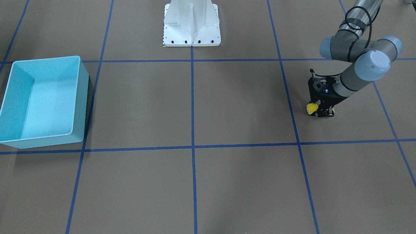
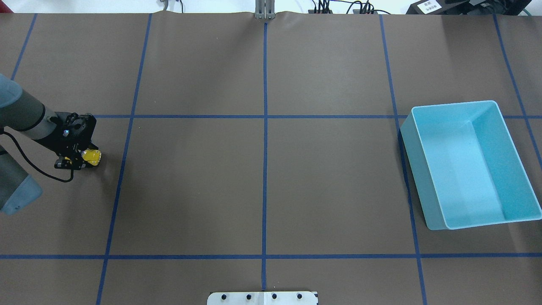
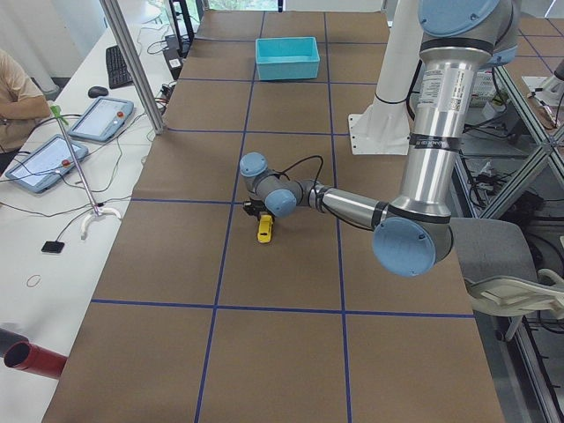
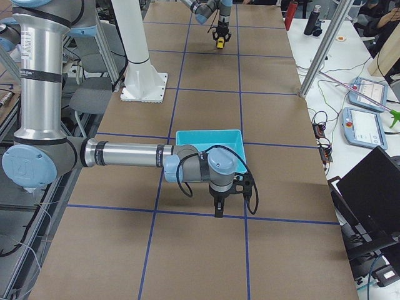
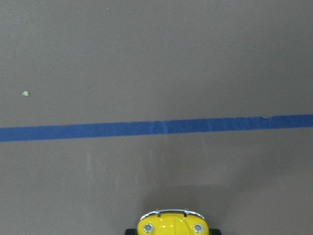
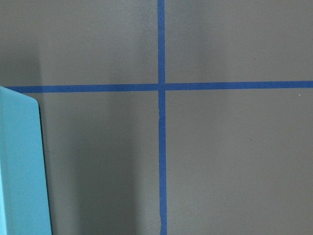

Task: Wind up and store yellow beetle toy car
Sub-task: 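Drag the car farther backward toward the table edge with the left gripper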

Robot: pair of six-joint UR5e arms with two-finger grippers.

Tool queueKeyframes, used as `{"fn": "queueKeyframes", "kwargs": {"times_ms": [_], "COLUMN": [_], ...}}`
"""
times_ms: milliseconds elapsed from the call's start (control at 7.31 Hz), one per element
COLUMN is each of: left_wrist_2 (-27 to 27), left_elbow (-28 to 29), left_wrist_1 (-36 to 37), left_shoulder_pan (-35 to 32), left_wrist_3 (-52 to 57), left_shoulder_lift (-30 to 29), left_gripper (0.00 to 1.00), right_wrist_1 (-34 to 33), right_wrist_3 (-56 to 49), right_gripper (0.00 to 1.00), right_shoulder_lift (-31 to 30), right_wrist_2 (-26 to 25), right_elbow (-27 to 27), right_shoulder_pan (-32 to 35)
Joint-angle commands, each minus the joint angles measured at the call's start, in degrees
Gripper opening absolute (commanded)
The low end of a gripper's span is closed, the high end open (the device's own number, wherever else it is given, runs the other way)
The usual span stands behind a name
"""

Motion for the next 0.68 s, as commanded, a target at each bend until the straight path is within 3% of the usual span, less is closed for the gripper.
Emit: {"fn": "queueKeyframes", "kwargs": {"times_ms": [0,410,547], "left_wrist_2": [-0.19,-0.19,-0.19], "left_elbow": [0.27,0.45,0.45], "left_wrist_1": [-0.02,-0.02,0.07], "left_shoulder_pan": [-0.67,-0.76,-0.84], "left_wrist_3": [1.57,2.36,2.37], "left_shoulder_lift": [0.55,0.56,0.56], "left_gripper": [0.0,0.0,0.21], "right_wrist_1": [0.0,0.0,0.0], "right_wrist_3": [0.0,0.0,0.0], "right_gripper": [1.0,1.0,1.0], "right_shoulder_lift": [0.0,-0.09,0.0], "right_wrist_2": [0.0,0.0,0.0], "right_elbow": [0.0,0.0,0.0], "right_shoulder_pan": [-0.15,-0.24,-0.24]}}
